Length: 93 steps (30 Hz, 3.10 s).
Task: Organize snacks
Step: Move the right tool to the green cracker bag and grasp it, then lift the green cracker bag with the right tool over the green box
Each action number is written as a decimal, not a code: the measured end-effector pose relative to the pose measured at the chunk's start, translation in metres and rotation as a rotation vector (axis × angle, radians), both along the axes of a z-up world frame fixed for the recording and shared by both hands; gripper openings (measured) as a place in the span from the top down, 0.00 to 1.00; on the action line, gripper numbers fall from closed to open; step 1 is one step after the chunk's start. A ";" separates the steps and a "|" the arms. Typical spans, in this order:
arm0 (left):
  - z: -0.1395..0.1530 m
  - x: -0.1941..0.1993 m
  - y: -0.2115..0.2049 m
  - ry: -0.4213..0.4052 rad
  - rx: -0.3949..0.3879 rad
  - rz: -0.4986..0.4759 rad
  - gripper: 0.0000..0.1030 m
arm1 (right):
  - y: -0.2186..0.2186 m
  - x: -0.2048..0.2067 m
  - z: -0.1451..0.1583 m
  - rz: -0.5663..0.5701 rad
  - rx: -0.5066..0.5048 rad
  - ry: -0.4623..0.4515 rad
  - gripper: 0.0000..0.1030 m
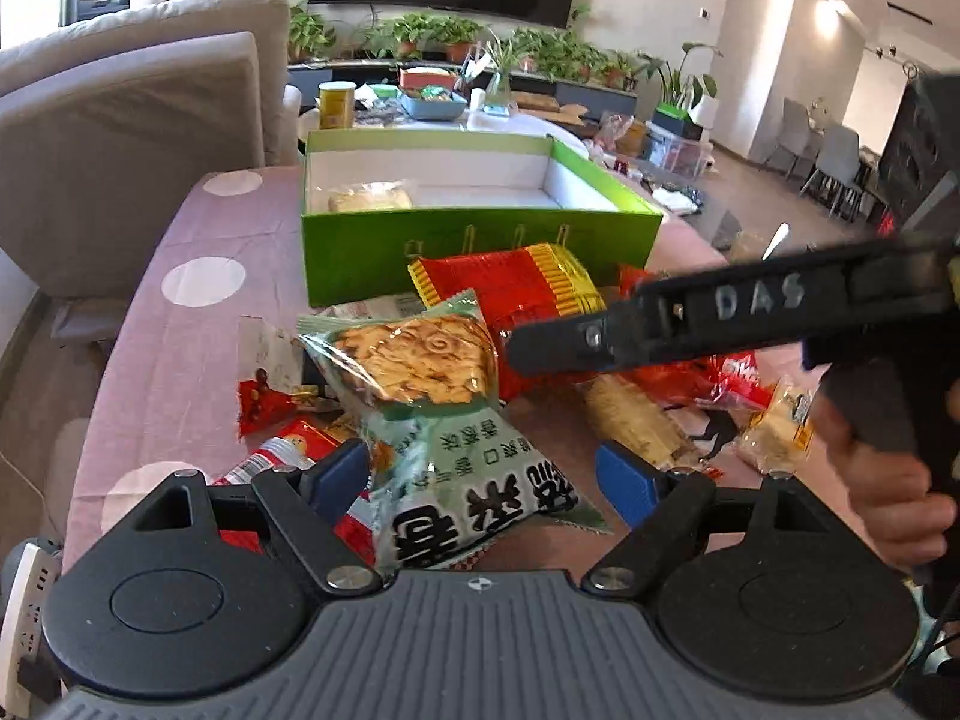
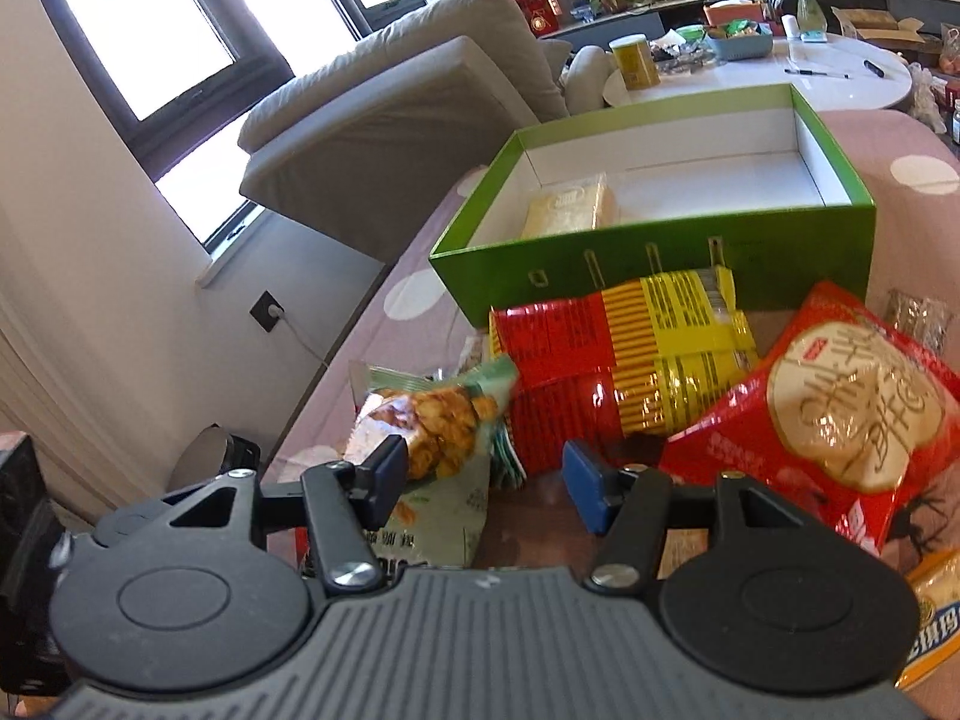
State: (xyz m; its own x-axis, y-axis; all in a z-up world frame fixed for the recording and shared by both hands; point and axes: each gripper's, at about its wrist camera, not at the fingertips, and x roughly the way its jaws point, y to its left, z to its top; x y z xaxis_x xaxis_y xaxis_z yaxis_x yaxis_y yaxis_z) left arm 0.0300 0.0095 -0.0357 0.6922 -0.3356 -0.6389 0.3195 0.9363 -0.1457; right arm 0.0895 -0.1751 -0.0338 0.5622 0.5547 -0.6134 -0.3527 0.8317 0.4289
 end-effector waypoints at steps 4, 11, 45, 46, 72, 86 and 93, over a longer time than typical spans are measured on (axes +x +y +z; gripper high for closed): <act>0.008 -0.001 0.011 -0.034 -0.008 0.070 0.21 | 0.001 -0.001 -0.001 0.004 0.010 0.013 0.37; 0.001 0.008 0.031 -0.010 -0.047 0.150 0.21 | 0.007 0.003 -0.002 0.009 0.029 0.040 0.37; -0.021 0.011 0.018 0.023 -0.022 0.062 0.19 | 0.004 0.010 -0.029 -0.008 0.058 0.135 0.36; -0.021 0.011 0.018 0.022 -0.017 0.061 0.19 | 0.005 0.011 -0.028 -0.008 0.059 0.137 0.36; 0.015 0.008 -0.006 -0.066 -0.088 -0.016 0.39 | 0.001 0.000 0.011 0.057 0.132 0.054 0.48; 0.061 0.059 -0.056 -0.177 -0.041 -0.081 0.38 | -0.036 0.032 0.048 -0.047 0.179 -0.075 0.47; 0.066 0.092 -0.080 -0.192 0.000 -0.102 0.37 | -0.052 0.056 0.052 -0.089 0.194 -0.100 0.47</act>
